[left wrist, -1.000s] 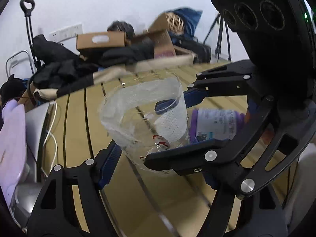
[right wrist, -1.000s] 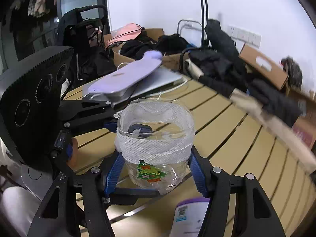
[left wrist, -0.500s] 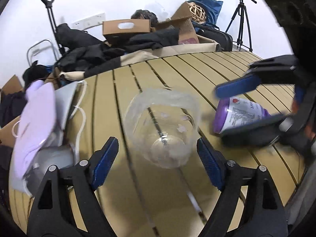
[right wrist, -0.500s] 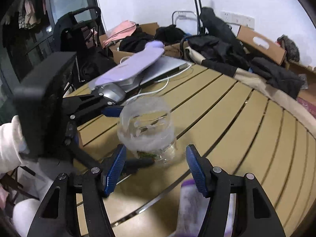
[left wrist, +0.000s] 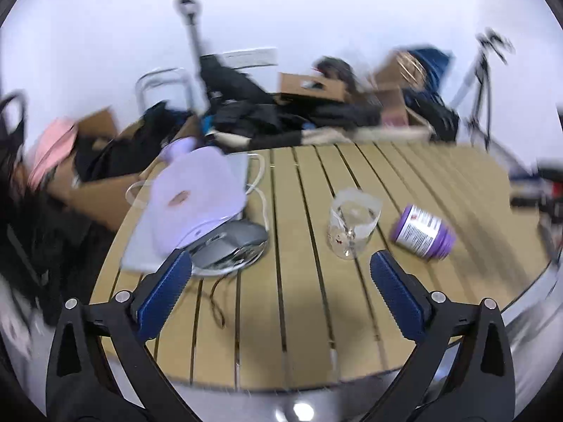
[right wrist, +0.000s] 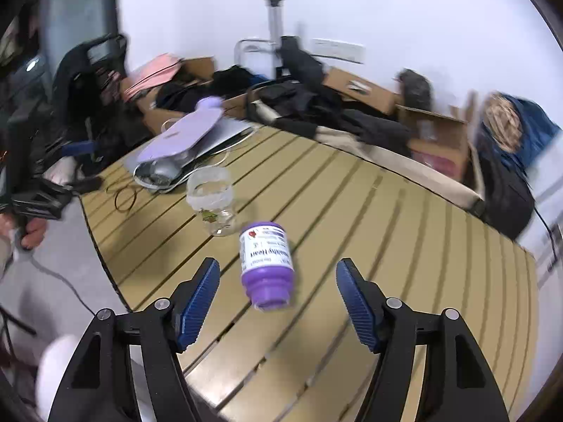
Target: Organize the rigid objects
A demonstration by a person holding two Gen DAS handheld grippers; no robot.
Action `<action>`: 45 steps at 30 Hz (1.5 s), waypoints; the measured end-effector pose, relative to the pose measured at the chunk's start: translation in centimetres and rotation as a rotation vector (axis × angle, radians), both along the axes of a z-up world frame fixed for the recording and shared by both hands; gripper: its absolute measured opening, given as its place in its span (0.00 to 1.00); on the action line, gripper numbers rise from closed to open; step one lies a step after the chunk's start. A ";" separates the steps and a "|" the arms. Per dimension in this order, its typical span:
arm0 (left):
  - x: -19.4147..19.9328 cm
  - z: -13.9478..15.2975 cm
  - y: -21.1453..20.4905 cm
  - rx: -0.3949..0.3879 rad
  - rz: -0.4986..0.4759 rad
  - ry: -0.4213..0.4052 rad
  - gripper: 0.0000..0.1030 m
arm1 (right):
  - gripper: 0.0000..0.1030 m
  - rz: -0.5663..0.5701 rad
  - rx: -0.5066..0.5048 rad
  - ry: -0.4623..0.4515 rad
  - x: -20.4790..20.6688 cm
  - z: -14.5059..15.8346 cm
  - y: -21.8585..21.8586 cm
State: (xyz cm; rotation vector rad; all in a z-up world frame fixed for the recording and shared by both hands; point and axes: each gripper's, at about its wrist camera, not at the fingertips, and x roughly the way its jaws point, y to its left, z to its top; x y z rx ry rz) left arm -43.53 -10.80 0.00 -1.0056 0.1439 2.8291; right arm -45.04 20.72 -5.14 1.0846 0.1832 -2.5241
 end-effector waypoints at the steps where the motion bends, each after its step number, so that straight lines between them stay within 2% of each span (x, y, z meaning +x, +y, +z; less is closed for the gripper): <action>1: 1.0 0.7 -0.1 -0.018 0.051 0.009 0.98 | 0.74 -0.025 -0.011 -0.007 0.9 0.7 0.4; 5: 6.5 3.1 0.8 -0.119 0.174 0.061 0.98 | 0.74 -0.070 -0.028 -0.003 4.7 2.7 1.3; 7: 9.9 4.2 0.8 -0.084 0.188 0.057 0.98 | 0.74 -0.068 -0.058 -0.012 6.9 3.6 1.6; 10: 15.5 5.8 0.7 -0.036 0.260 -0.021 0.99 | 0.74 -0.048 -0.078 0.011 11.8 5.4 1.6; 12: 19.7 6.2 0.9 0.019 0.268 -0.025 1.00 | 0.79 -0.050 -0.082 0.041 15.6 6.8 1.7; 15: 27.7 6.3 2.1 0.134 0.226 0.041 1.00 | 0.80 -0.037 -0.126 0.089 22.5 7.7 2.4; 19: 35.3 5.3 4.9 0.110 0.210 0.141 1.00 | 0.80 -0.039 -0.140 0.126 29.7 6.7 2.5; 21: 39.0 4.6 6.0 0.094 0.202 0.234 1.00 | 0.80 -0.047 -0.142 0.158 33.4 5.8 2.4; 23: 42.6 3.5 7.1 0.061 0.237 0.342 1.00 | 0.80 -0.026 -0.133 0.192 37.0 4.7 1.9; 25: 44.4 2.7 7.9 0.045 0.256 0.386 1.00 | 0.80 -0.043 -0.114 0.234 40.1 3.5 1.5; 29: 46.4 1.9 9.9 0.028 0.196 0.384 1.00 | 0.80 -0.048 -0.151 0.263 43.6 0.8 0.8; 33: 46.5 1.9 10.5 0.047 0.152 0.376 1.00 | 0.80 -0.022 -0.104 0.246 43.8 -0.2 -0.2; 36: 47.0 1.9 10.5 0.062 0.151 0.391 1.00 | 0.80 -0.014 -0.133 0.251 43.7 0.0 -0.3; 45: 47.3 1.7 10.2 0.078 0.173 0.382 1.00 | 0.80 -0.025 -0.121 0.300 44.8 0.5 -0.7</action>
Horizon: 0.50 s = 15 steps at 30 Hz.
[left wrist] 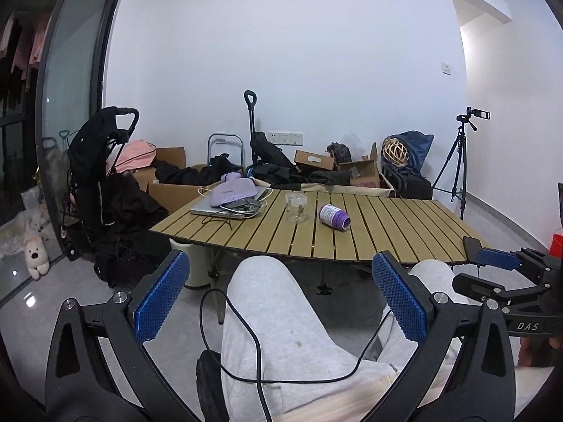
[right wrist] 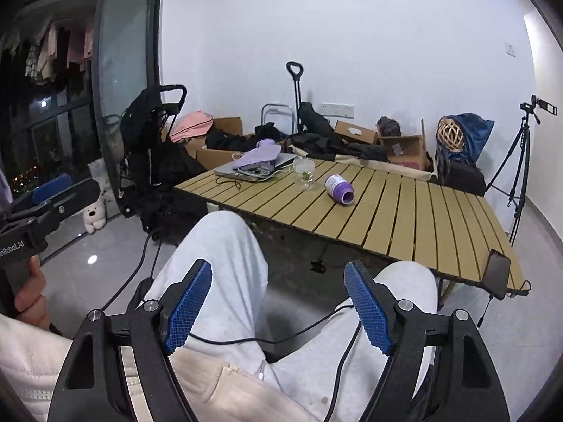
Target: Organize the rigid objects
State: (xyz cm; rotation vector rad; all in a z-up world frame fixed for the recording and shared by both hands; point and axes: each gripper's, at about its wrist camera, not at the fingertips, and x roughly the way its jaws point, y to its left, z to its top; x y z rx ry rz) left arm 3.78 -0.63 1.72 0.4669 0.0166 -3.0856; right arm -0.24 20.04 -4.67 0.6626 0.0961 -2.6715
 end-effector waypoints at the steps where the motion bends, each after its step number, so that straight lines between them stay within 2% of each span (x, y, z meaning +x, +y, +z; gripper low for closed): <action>1: 0.0 0.0 0.1 -0.001 -0.002 0.001 1.00 | 0.80 -0.002 -0.005 0.005 0.1 0.1 0.0; 15: 0.6 0.4 0.4 -0.021 -0.020 0.020 1.00 | 0.80 0.009 -0.001 0.035 0.6 0.7 -0.1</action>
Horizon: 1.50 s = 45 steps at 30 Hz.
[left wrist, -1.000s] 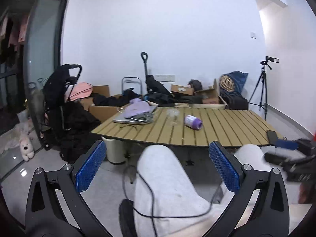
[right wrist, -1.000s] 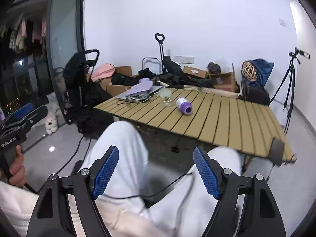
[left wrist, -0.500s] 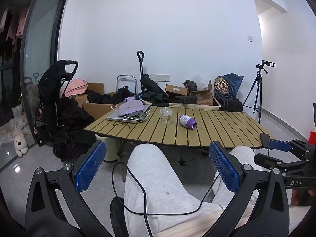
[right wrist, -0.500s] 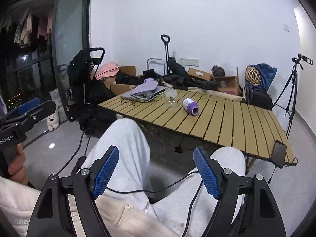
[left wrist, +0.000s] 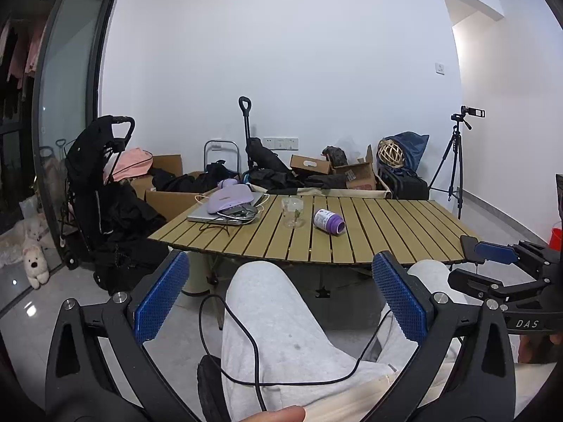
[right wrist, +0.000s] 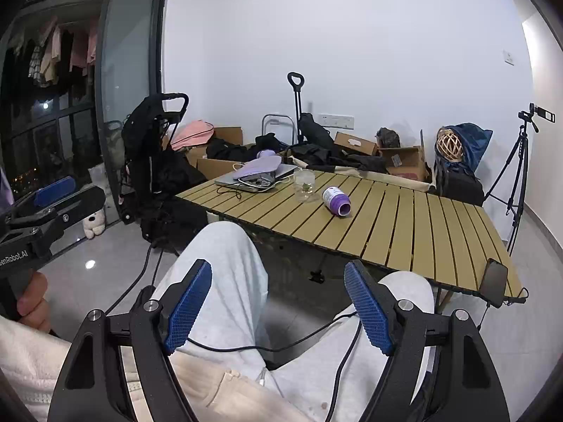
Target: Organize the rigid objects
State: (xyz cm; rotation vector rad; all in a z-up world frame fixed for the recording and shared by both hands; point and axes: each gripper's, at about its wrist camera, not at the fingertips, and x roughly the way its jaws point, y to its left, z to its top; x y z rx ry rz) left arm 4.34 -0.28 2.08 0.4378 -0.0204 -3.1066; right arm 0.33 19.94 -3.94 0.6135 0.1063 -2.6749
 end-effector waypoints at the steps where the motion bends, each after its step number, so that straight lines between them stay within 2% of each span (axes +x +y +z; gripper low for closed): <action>1: -0.1 0.1 0.1 0.000 0.002 -0.001 1.00 | 0.80 0.000 0.000 0.000 0.0 0.0 0.0; 45: 0.1 0.4 -0.2 0.002 0.019 0.006 1.00 | 0.80 0.017 0.000 0.004 -0.1 0.0 0.4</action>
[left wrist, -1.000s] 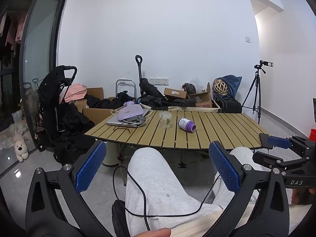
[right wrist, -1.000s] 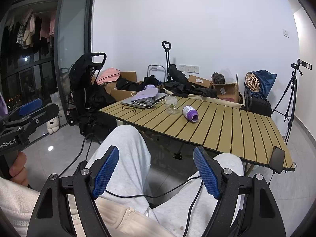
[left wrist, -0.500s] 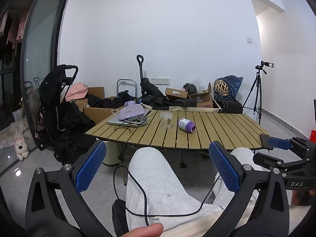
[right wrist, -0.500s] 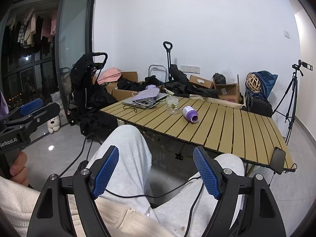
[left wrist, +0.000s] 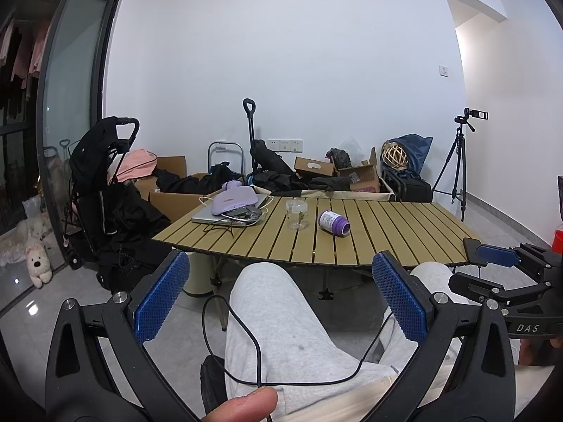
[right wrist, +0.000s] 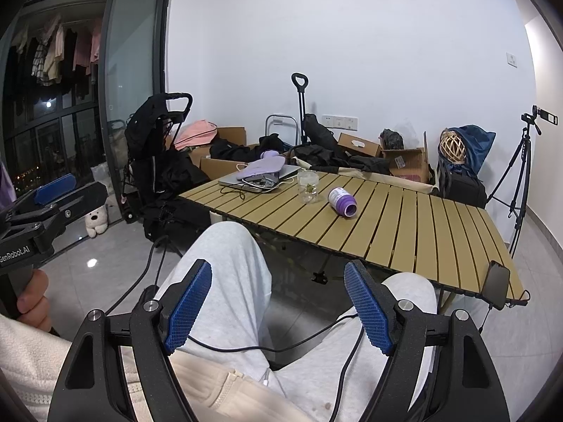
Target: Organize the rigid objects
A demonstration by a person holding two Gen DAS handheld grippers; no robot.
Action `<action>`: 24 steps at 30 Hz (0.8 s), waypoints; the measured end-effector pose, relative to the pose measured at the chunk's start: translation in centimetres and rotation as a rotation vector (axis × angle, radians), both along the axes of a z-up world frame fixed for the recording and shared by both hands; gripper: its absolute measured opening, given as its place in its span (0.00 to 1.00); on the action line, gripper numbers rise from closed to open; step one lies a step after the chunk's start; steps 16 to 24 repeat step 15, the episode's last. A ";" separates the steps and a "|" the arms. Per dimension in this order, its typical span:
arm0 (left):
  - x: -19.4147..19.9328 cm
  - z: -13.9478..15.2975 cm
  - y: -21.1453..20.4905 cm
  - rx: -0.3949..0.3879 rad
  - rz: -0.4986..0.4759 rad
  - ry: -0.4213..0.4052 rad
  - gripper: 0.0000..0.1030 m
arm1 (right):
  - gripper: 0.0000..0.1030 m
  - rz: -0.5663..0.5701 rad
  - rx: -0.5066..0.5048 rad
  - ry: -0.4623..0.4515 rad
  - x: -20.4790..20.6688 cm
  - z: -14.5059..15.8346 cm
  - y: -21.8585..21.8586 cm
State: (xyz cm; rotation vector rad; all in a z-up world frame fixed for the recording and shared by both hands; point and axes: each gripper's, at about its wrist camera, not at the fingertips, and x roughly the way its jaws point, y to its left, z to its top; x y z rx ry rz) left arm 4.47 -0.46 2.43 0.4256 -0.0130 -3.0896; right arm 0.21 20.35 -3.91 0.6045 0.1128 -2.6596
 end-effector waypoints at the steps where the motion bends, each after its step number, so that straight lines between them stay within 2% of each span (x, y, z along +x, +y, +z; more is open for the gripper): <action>1: 0.0 0.0 0.0 0.000 0.000 0.000 1.00 | 0.80 0.000 0.000 0.000 0.0 0.0 0.0; 24: 0.0 0.1 -0.1 0.000 -0.012 -0.001 1.00 | 0.80 0.007 0.001 -0.001 0.1 -0.3 0.1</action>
